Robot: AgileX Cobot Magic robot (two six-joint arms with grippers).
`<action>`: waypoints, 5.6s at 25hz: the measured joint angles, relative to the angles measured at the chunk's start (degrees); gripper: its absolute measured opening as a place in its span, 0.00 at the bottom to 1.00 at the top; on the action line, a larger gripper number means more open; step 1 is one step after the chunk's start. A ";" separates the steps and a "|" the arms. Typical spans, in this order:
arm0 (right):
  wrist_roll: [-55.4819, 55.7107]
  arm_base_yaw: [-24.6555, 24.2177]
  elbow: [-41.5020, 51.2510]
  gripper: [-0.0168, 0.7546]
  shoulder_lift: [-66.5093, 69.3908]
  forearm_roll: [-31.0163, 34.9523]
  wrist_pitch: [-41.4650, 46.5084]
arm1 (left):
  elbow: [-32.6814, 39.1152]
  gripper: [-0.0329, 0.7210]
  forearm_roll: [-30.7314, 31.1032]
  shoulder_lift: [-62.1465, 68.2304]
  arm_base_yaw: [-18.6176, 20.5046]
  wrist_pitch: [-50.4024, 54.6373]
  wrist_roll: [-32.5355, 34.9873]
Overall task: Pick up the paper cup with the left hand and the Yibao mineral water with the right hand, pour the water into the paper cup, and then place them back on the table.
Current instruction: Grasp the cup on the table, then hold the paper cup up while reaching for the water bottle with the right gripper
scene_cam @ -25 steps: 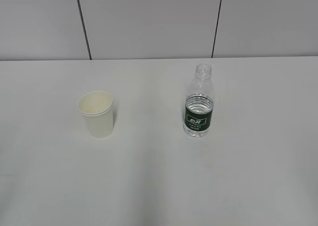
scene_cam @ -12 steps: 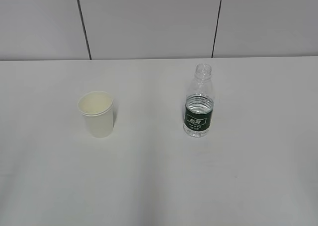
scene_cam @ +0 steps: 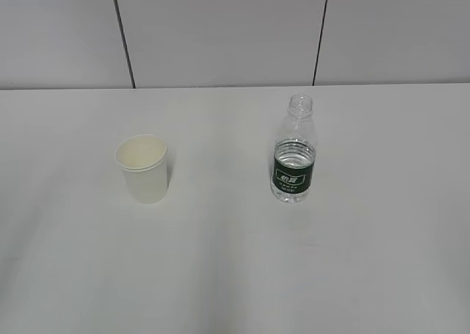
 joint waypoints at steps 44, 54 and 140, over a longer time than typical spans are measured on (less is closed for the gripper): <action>0.00 0.00 0.00 0.73 0.00 0.00 0.00 | 11.99 0.79 9.03 72.38 -8.56 -76.52 -5.90; 0.00 0.00 0.00 0.73 0.00 0.00 0.00 | 11.82 0.79 19.16 91.46 -8.68 -97.63 -6.27; 0.00 0.00 0.00 0.73 0.00 0.00 0.00 | -7.55 0.79 26.81 114.33 -8.68 -99.42 -2.77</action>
